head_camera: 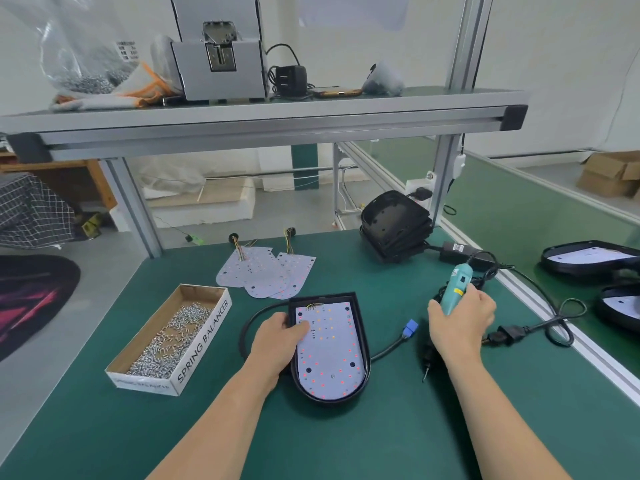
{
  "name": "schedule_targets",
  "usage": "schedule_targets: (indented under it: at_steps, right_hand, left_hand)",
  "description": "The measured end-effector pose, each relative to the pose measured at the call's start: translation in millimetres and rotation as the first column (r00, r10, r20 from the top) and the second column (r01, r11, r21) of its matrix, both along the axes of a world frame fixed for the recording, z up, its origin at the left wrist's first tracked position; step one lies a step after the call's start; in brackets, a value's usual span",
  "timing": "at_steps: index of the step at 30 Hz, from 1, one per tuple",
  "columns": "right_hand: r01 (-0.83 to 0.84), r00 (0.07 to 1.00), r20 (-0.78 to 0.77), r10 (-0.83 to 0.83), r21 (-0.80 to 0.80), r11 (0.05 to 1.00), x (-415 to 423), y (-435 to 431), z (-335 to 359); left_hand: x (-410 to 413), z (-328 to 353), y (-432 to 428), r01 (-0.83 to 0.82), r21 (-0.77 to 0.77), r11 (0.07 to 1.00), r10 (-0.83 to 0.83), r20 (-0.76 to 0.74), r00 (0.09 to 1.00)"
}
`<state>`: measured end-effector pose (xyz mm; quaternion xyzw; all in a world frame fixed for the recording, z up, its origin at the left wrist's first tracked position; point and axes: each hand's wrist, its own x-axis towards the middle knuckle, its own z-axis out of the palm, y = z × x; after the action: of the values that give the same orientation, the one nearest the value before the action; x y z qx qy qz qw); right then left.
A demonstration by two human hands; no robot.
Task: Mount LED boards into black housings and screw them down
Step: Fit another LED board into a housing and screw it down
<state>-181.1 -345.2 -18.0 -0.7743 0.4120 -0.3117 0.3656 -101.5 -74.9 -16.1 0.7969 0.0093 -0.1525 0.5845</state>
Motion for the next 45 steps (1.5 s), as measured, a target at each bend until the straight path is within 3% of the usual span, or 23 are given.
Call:
schedule_targets:
  at_steps: [3,5,7,9,11,13,16,19,21,23,25,30,34,36,40,43,45]
  right_hand:
    - [-0.076,0.997,-0.005,0.077,-0.238,0.968,-8,14,4]
    - [-0.233,0.967,-0.012,0.254,-0.446,0.864,-15,28,9]
    - [-0.49,0.862,-0.185,0.471,-0.538,0.686,-21,47,12]
    - [-0.695,0.719,-0.456,0.525,-0.467,0.546,-27,65,12]
    - [-0.746,0.648,-0.579,0.495,-0.351,0.565,-29,76,9]
    - [-0.713,0.652,-0.594,0.472,-0.266,0.649,-30,83,10]
    - [-0.688,0.635,-0.66,0.401,-0.248,0.682,-28,90,14]
    - [-0.611,0.721,-0.518,0.461,-0.159,0.776,-21,94,16]
    - [-0.545,0.799,-0.266,0.539,0.06,0.836,-15,96,19]
    - [-0.515,0.839,0.013,0.544,0.34,0.787,-11,105,21]
    - [-0.523,0.839,0.133,0.528,0.469,0.712,-8,116,16]
    - [-0.525,0.846,0.24,0.477,0.536,0.661,-4,123,6]
    - [-0.561,0.828,0.405,0.388,0.586,0.584,-8,120,8]
    - [-0.592,0.805,0.484,0.344,0.606,0.532,-9,117,9]
    - [-0.639,0.764,0.592,0.257,0.635,0.435,-9,111,10]
    - [-0.655,0.746,0.641,0.184,0.655,0.376,-7,104,8]
    - [-0.642,0.755,0.644,0.126,0.684,0.346,-6,101,7]
  left_hand:
    - [-1,1,-1,0.0,0.011,1.0,0.0,0.009,1.0]
    - [-1,1,-1,-0.002,0.011,1.0,0.002,0.004,1.0]
    - [-2,2,0,-0.004,0.009,1.0,0.004,-0.001,1.0]
    - [-3,3,0,0.003,0.004,1.0,-0.003,-0.003,1.0]
    - [-7,8,-1,0.004,-0.009,1.0,-0.004,0.0,1.0]
    - [-8,9,-1,-0.018,-0.028,0.999,0.018,0.003,1.0]
    - [-7,7,0,-0.057,-0.029,0.998,0.057,0.014,0.998]
    - [-3,1,2,-0.074,-0.008,0.997,0.074,0.035,0.997]
    - [-3,0,2,-0.067,0.0,0.998,0.067,0.051,0.996]
    - [-3,0,1,-0.061,0.015,0.998,0.059,0.08,0.995]
    - [-4,-1,1,-0.062,0.028,0.998,0.059,0.111,0.992]
    - [-13,-1,1,-0.196,0.003,0.981,0.189,0.253,0.949]
    - [-18,-5,9,-0.515,0.094,0.852,0.385,0.554,0.738]
    - [-16,-5,10,-0.494,0.229,0.839,0.34,0.488,0.804]
    - [-8,-3,11,-0.302,0.545,0.782,0.126,0.336,0.933]
    - [0,3,12,-0.228,0.453,0.862,0.126,0.246,0.961]
    - [-2,10,8,-0.165,0.257,0.952,0.139,0.115,0.984]
